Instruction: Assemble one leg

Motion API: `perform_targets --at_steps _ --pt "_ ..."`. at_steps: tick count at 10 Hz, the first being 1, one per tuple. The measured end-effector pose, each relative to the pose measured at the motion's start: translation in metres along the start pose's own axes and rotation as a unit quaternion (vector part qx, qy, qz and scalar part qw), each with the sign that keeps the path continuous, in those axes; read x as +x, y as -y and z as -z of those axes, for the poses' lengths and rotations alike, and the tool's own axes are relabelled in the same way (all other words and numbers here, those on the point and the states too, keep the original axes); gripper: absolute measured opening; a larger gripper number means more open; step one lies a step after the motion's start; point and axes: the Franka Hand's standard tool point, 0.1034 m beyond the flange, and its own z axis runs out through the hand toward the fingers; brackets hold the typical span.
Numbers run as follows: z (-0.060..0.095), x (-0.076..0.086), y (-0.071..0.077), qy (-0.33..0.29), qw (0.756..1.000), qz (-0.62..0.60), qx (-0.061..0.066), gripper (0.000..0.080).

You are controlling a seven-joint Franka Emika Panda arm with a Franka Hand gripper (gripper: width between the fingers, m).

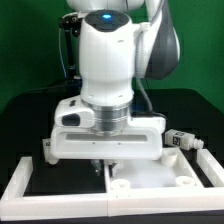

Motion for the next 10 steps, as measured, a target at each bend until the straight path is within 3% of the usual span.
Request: perform_targets --at_steps 1,2,7,9,10 --pt "0.0009 -0.0007 0.0209 -0.001 1.0 0.009 -0.004 0.0063" --pt "0.0012 -0.0008 0.0257 -0.001 1.0 0.012 -0.009 0.0064" --pt "0.0012 -0.0008 0.0257 -0.001 1.0 0.012 -0.009 0.0064" --pt "0.0012 -0.0008 0.0257 -0.001 1.0 0.012 -0.009 0.0331" --pt "0.0012 -0.0008 0.0257 -0.001 1.0 0.012 -0.009 0.0331"
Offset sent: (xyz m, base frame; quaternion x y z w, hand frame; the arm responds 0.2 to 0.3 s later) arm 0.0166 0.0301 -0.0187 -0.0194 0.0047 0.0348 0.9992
